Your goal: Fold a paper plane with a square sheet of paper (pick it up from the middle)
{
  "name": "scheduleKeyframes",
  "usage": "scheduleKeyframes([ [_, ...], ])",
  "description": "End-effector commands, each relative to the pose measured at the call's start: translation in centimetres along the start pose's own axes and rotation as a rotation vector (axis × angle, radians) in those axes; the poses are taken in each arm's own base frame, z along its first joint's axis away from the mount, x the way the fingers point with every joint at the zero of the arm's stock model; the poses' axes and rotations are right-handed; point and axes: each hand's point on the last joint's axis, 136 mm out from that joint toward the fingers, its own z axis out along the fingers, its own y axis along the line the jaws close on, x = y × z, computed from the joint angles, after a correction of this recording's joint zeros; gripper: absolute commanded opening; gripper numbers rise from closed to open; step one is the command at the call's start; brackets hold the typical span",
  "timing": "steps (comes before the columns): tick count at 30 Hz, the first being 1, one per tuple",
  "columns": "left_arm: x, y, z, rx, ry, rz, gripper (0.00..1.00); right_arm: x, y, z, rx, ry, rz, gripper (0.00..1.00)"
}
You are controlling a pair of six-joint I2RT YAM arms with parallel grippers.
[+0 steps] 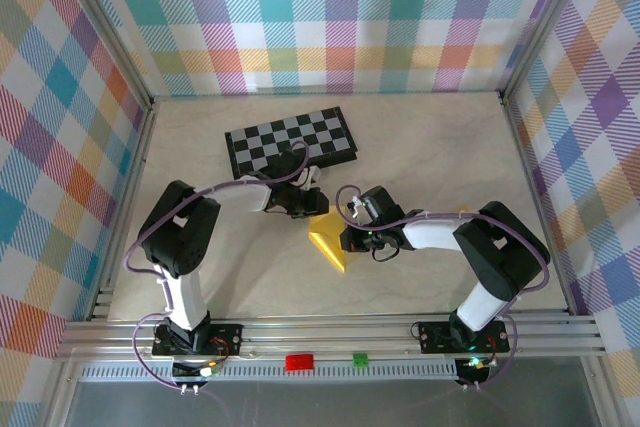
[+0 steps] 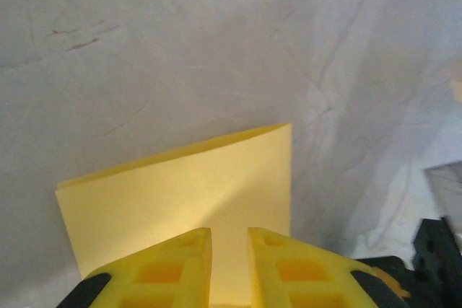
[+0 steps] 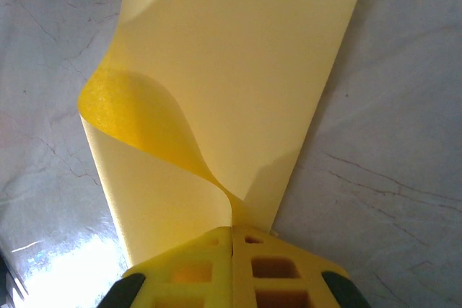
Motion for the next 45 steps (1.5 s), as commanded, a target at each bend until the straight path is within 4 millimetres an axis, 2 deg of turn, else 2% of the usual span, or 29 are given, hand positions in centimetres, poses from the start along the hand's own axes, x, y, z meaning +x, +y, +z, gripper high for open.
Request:
scheduleKeyframes([
  [1,-0.8,-1.2,-2.4,0.028,-0.073,-0.009,0.21,0.0,0.4,-0.1,-0.018,0.009,0.002,0.04],
  [4,-0.3,-2.1,-3.2,0.08,-0.078,-0.027,0.2,-0.1,0.6,-0.2,-0.026,0.004,0.0,0.05],
  [10,2.0,-3.1,-3.5,0.211,-0.046,-0.127,0.1,-0.2,0.6,-0.2,-0.024,0.001,0.003,0.05],
  [14,3.9,-3.8,-2.8,0.293,-0.014,-0.18,0.06,-0.2,0.5,-0.2,-0.021,-0.001,0.003,0.05],
  [22,6.7,-4.6,-1.3,0.282,0.032,-0.171,0.06,-0.3,0.5,-0.2,-0.019,-0.003,0.007,0.05],
  [30,8.9,-2.5,0.6,0.196,0.085,-0.19,0.05,-0.4,0.6,-0.2,-0.02,-0.002,0.011,0.05],
  [36,10.0,-0.7,1.0,0.113,0.113,-0.176,0.05,-0.3,0.7,-0.2,-0.026,0.0,0.008,0.05],
  [45,10.3,0.1,0.9,0.057,0.123,-0.147,0.04,-0.5,1.1,-0.2,-0.048,-0.001,0.009,0.07],
])
